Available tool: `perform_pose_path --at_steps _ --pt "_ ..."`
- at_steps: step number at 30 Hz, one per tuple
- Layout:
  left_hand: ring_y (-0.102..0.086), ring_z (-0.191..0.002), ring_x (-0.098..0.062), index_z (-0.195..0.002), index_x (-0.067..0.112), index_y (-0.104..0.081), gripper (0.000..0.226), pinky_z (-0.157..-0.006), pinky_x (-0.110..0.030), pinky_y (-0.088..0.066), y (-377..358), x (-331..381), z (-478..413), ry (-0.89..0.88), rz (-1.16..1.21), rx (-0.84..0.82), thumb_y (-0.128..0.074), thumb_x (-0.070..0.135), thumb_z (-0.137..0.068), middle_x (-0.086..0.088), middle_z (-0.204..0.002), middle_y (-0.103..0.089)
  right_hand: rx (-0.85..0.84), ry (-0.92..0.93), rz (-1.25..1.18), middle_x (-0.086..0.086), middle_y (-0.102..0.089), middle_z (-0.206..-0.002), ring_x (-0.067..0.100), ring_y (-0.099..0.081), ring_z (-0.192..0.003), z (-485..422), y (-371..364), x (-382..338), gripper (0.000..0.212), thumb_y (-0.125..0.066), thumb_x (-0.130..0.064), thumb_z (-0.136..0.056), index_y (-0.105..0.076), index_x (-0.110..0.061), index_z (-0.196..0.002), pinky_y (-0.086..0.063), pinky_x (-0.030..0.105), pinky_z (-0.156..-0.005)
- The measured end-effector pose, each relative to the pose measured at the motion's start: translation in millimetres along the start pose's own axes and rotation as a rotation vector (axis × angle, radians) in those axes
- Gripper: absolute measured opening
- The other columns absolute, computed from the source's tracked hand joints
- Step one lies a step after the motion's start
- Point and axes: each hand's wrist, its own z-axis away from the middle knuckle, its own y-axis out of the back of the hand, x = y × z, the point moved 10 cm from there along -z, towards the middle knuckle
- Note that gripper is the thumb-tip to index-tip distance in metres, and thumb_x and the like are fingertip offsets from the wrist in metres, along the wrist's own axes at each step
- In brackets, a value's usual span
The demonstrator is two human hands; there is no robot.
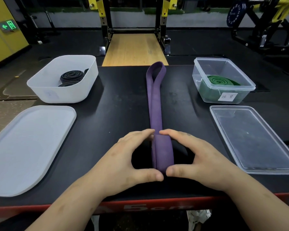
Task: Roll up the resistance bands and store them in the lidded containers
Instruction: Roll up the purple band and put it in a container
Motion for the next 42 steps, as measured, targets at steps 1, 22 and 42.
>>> perform_pose_path --at_steps 1,22,42 --pt "-0.037 -0.14 0.005 -0.148 0.051 -0.038 0.098 -0.114 -0.028 -0.037 0 0 0 -0.003 0.004 0.0 -0.083 0.07 -0.063 0.038 -0.143 -0.041 0.008 -0.001 -0.008 -0.036 -0.049 -0.144 -0.01 -0.042 -0.139 -1 0 0 0.081 -0.085 -0.057 -0.072 -0.042 -0.067 -0.14 -0.036 0.021 -0.115" --pt "-0.034 -0.138 0.008 -0.142 0.061 -0.036 0.086 -0.108 -0.019 -0.035 1 8 0 -0.031 -0.029 0.004 -0.077 0.074 -0.068 0.043 -0.14 -0.039 -0.005 -0.039 -0.043 -0.035 -0.05 -0.144 -0.012 -0.043 -0.138 1 2 2 0.085 -0.09 -0.045 -0.072 -0.045 -0.062 -0.142 -0.036 0.02 -0.114" --pt "-0.028 -0.134 0.016 -0.122 0.085 -0.026 0.074 -0.101 -0.001 -0.027 -1 9 1 -0.017 -0.026 -0.009 -0.069 0.079 -0.063 0.054 -0.132 -0.035 -0.031 -0.007 -0.056 -0.037 -0.044 -0.149 -0.011 -0.038 -0.141 3 -1 3 0.095 -0.086 -0.061 -0.067 -0.033 -0.067 -0.146 -0.033 0.011 -0.112"
